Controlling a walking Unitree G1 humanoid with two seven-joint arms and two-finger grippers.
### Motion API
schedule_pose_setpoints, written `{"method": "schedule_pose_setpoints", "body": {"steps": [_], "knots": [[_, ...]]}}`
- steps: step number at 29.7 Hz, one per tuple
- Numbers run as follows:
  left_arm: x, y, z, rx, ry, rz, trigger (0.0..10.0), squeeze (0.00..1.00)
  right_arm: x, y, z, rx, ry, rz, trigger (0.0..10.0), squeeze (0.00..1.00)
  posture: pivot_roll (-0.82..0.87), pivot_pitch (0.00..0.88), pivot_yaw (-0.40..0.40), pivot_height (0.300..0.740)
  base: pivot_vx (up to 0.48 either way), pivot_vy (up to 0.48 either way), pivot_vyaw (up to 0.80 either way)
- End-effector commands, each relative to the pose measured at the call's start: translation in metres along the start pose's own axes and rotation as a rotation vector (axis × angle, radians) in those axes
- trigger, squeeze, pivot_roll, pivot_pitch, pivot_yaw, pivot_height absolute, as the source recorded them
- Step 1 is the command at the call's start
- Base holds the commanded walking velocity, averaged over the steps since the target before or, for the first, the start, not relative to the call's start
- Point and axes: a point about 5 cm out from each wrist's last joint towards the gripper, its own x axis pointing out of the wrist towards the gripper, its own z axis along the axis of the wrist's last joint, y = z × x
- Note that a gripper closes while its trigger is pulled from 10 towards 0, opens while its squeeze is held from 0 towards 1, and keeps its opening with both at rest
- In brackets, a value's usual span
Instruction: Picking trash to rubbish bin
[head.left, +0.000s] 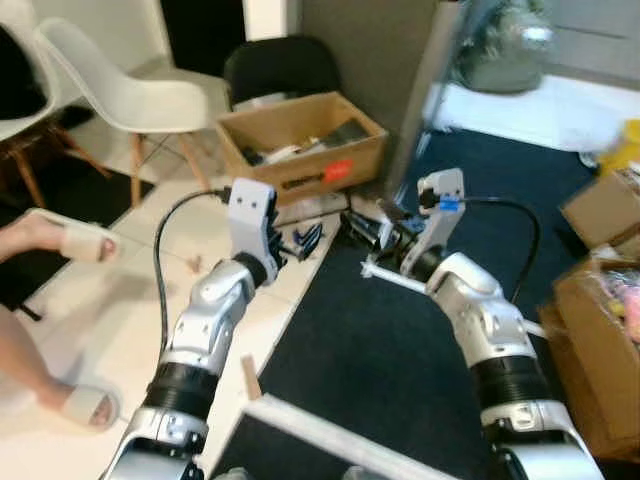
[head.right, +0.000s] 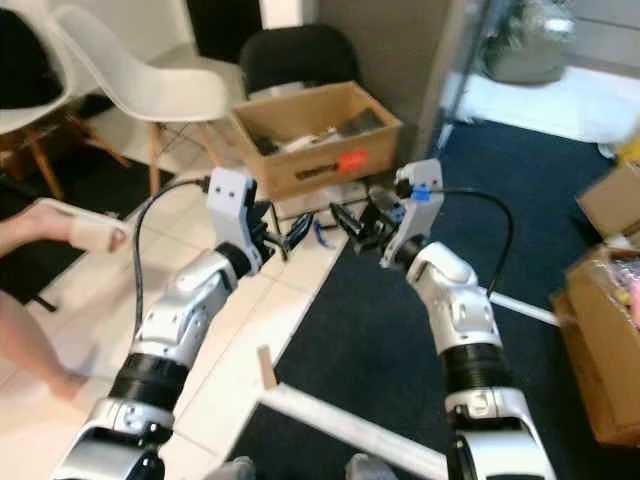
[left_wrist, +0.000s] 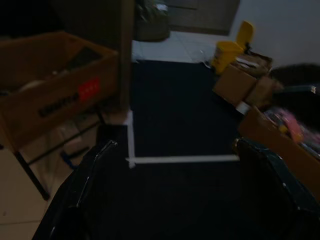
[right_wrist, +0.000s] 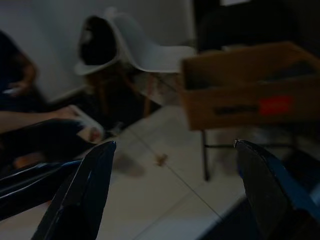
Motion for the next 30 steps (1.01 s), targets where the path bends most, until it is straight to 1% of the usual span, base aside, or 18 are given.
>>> {"method": "schedule_pose_setpoints", "body": {"steps": [1,5,11,14,16,18,19,20,22,23,25,26,28,30], "knots": [[-0.003,0.007,-0.006,0.01,0.024,0.029,10.0,0.0,0.002,0.004,-0.005,-0.006,0.014,0.01,10.0,0.0,-0.05,0.0,-0.041,0.74,-0.368,0.0,0.0],[-0.004,0.007,-0.008,0.011,0.023,0.032,10.0,0.0,0.001,0.004,-0.006,-0.023,0.018,0.015,10.0,0.0,-0.05,0.0,-0.043,0.74,-0.279,0.0,0.0],[-0.004,0.008,-0.008,0.004,0.012,0.029,10.0,0.0,0.001,0.005,-0.006,-0.031,0.019,0.018,10.0,0.0,-0.05,0.0,-0.043,0.74,0.0,0.0,0.0],[-0.005,0.01,-0.009,0.015,0.011,0.038,10.0,0.0,0.001,0.005,-0.007,-0.037,0.024,0.017,10.0,0.0,-0.05,0.0,-0.042,0.74,0.0,0.0,0.0],[-0.008,0.015,-0.012,0.039,0.008,0.06,10.0,0.0,0.0,0.004,-0.007,-0.061,0.029,0.022,10.0,0.0,-0.05,0.0,-0.042,0.74,0.0,0.0,-0.67],[-0.014,0.019,-0.017,0.09,0.007,0.078,10.0,0.0,-0.005,0.002,-0.009,-0.093,0.029,0.032,10.0,0.0,-0.05,0.0,-0.042,0.74,0.0,0.0,-0.8],[-0.017,0.019,-0.02,0.1,0.008,0.08,10.0,0.0,-0.007,0.002,-0.01,-0.102,0.029,0.043,10.0,0.0,-0.05,0.0,-0.042,0.74,0.0,0.0,-0.8],[-0.017,0.019,-0.02,0.1,0.008,0.08,10.0,0.0,-0.007,0.002,-0.01,-0.102,0.029,0.043,10.0,0.0,-0.05,0.0,-0.042,0.74,0.0,0.0,-0.8],[-0.021,0.02,-0.024,0.085,0.004,0.097,10.0,0.0,-0.015,0.004,-0.016,-0.115,0.044,0.099,10.0,0.0,-0.05,0.0,-0.045,0.74,0.0,0.0,-0.8],[-0.021,0.02,-0.024,0.085,0.004,0.097,10.0,0.0,-0.015,0.004,-0.016,-0.115,0.044,0.099,10.0,0.0,-0.05,0.0,-0.045,0.74,0.0,0.0,-0.8],[-0.027,0.023,-0.027,0.074,-0.007,0.118,10.0,0.0,-0.021,0.007,-0.02,-0.109,0.059,0.158,10.0,0.0,-0.05,0.0,-0.045,0.74,0.0,0.0,-0.8],[-0.027,0.023,-0.027,0.074,-0.007,0.118,10.0,0.0,-0.021,0.007,-0.02,-0.109,0.059,0.158,10.0,0.0,-0.05,0.0,-0.045,0.74,0.0,0.0,-0.8],[-0.033,0.024,-0.03,0.074,-0.008,0.132,10.0,0.0,-0.026,0.009,-0.021,-0.104,0.068,0.194,10.0,0.0,-0.05,0.0,-0.045,0.74,0.0,0.0,-0.8],[-0.038,0.024,-0.031,0.078,-0.016,0.153,10.0,0.0,-0.03,0.007,-0.021,-0.1,0.073,0.201,10.0,0.0,-0.05,0.0,-0.048,0.74,0.0,0.0,-0.8]]}}
